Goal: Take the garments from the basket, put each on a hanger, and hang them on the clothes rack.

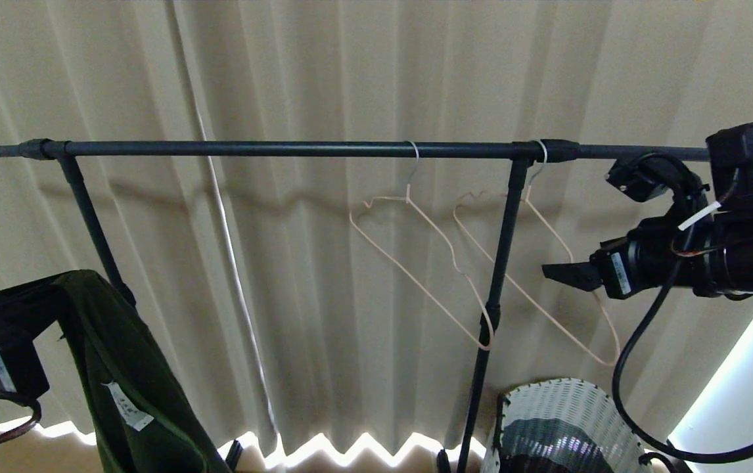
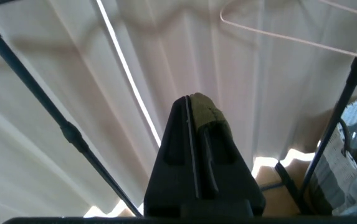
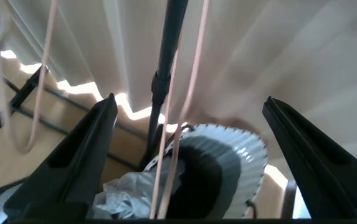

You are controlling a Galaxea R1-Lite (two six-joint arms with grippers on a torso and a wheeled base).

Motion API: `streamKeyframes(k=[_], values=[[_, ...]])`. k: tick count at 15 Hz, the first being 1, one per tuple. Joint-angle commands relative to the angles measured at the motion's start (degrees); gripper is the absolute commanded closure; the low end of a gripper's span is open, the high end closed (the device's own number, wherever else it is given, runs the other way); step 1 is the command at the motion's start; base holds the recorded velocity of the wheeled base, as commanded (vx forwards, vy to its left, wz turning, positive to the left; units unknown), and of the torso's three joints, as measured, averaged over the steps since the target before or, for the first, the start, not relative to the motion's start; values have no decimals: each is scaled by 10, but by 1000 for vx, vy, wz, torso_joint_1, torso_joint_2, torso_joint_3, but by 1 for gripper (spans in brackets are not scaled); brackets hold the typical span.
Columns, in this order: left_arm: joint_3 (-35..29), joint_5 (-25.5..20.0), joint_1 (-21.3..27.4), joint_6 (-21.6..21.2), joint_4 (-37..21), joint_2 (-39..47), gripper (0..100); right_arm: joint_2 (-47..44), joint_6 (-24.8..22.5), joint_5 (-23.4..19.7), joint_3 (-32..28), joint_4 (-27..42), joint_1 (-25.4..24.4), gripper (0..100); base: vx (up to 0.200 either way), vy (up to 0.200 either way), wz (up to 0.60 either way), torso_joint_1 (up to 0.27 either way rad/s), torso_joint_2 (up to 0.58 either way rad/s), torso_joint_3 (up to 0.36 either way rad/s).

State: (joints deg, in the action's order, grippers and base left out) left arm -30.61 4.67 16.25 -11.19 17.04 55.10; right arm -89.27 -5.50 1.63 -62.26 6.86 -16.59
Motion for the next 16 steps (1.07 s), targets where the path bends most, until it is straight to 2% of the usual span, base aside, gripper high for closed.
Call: streamKeyframes(k=[1,3,6,13,14,16], values=[[-2,0,0,-1,0,-6,100,-38,8,4,-16,4,1,0,0,0,0,0,0,0],[0,0,0,-4,0,-8,100,-73,36,23,-35,7,1,0,0,0,0,0,0,0],[4,1,0,-12,0,-9,100,-88,50,36,-37,3,-2,0,0,0,0,0,0,0],[10,0,0,-12,-1,-10,100,-95,51,36,-41,-2,-2,0,0,0,0,0,0,0],[10,0,0,-12,-1,-10,100,-97,51,36,-43,-2,-2,100,0,0,0,0,0,0],[10,1,0,-12,-1,-10,100,-99,51,37,-43,-2,-2,100,0,0,0,0,0,0]])
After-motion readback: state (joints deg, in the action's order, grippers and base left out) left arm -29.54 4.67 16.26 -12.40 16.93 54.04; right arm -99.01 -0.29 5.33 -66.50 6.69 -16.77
